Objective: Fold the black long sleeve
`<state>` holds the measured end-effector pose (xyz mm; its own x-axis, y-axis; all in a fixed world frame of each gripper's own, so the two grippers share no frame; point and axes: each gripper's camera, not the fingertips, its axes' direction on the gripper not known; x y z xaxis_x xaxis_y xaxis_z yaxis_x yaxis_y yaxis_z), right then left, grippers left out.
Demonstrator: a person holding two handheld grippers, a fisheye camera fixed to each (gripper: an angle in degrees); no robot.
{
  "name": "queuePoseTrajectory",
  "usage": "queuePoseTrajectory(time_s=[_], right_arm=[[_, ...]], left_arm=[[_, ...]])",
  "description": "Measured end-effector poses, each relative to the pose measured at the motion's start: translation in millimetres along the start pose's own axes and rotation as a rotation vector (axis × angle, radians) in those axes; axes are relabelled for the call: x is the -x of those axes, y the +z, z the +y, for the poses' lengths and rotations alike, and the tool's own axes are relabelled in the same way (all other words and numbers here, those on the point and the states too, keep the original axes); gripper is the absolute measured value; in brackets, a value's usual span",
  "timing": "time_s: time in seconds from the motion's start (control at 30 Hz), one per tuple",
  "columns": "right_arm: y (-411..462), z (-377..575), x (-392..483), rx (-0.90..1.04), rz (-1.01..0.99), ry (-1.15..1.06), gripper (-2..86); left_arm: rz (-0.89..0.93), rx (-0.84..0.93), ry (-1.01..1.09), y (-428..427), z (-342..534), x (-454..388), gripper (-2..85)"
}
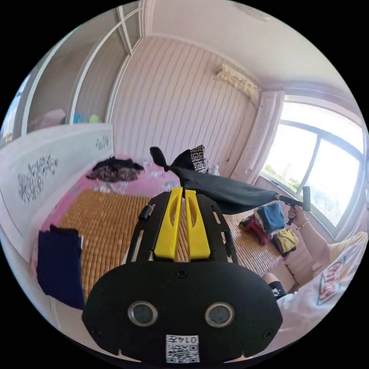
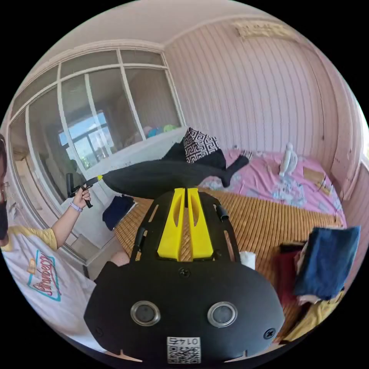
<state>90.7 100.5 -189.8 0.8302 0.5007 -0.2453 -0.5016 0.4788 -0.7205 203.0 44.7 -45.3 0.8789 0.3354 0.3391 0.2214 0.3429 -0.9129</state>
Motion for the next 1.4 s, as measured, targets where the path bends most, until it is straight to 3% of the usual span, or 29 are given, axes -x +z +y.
queuePoseTrajectory(time_s=[0.2, 0.37, 0.93, 1.23, 1.33, 1.4], right_arm=[[142, 151, -61, 0.408, -0.013, 0.382, 0.5], [161, 200, -62, 0.486, -0.022, 0.466, 0.4], [166, 250, 1, 0.551, -0.002, 0.459, 1.4], [147, 280, 44, 0.436, 0.056, 0.384, 6.0], [127, 286, 83, 0.324, 0.163, 0.246, 5.7], [110, 294, 130, 0.204, 0.271, 0.041, 5.0]], left_arm=[[-0.021, 0.412, -0.282, 117, 158, 54, -1.0], [-0.052, 0.550, -0.322, 140, 214, 61, -1.0], [-0.046, 0.525, -0.354, 139, 258, 40, -0.4], [0.003, 0.395, -0.380, 106, 287, 3, 2.7], [-0.003, 0.371, -0.328, 96, 292, -22, 0.6], [-0.001, 0.332, -0.274, 90, 296, -47, -0.5]])
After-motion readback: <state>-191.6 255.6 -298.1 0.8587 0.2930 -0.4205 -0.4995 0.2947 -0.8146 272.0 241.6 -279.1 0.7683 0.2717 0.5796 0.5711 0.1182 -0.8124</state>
